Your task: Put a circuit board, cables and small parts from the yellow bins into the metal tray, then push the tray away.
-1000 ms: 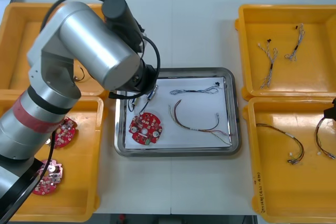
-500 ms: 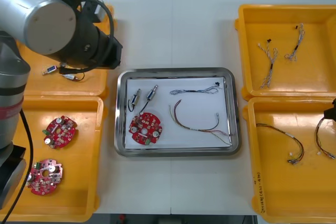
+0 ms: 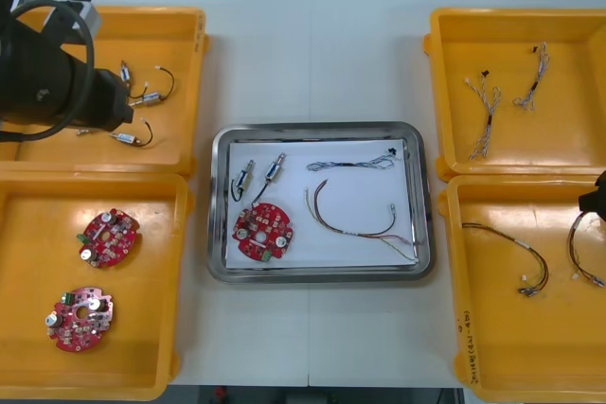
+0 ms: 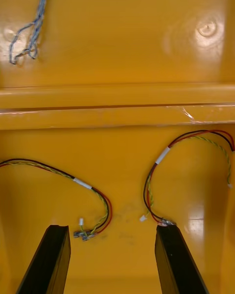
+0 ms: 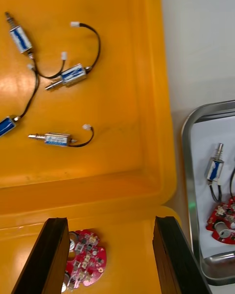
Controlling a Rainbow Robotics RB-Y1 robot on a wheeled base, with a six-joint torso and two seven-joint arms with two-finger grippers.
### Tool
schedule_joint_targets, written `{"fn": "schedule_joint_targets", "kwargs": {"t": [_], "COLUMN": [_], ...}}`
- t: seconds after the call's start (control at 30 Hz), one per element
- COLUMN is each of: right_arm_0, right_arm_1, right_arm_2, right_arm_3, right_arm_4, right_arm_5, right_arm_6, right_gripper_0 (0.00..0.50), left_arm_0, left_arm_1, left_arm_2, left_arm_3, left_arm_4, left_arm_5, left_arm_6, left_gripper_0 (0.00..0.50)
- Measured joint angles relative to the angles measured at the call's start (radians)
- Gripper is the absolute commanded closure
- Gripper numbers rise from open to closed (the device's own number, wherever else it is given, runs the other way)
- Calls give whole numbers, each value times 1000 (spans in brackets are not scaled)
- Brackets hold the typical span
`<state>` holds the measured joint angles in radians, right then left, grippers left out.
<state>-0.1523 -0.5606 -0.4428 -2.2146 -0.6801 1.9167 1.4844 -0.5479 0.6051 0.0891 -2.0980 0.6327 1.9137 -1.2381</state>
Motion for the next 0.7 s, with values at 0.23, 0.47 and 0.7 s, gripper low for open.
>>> {"fn": "schedule_joint_targets", "kwargs": {"t": [0.23,0.47,0.7], "right_arm_0": [-1,-40,-130], "right_arm_1": [-34,-63,-63], "right_arm_2": [64,148,256], "right_arm_3": [-63,-73,-74], "right_arm_4": [-106,-191,-206], "right_arm_5": [0,0,0], "right_arm_6": [-1,-1,-2], "right_gripper_0": [0,0,0], "left_arm_0": [83,166,216], "left_arm_1": [49,78,84], "left_arm_2": [76,132,169], "left_arm_3": [0,-1,-1], "left_arm_4": [10,26,56], "left_arm_5": [0,0,0], "left_arm_6": [0,-1,-1], "left_gripper_0": [0,0,0]}}
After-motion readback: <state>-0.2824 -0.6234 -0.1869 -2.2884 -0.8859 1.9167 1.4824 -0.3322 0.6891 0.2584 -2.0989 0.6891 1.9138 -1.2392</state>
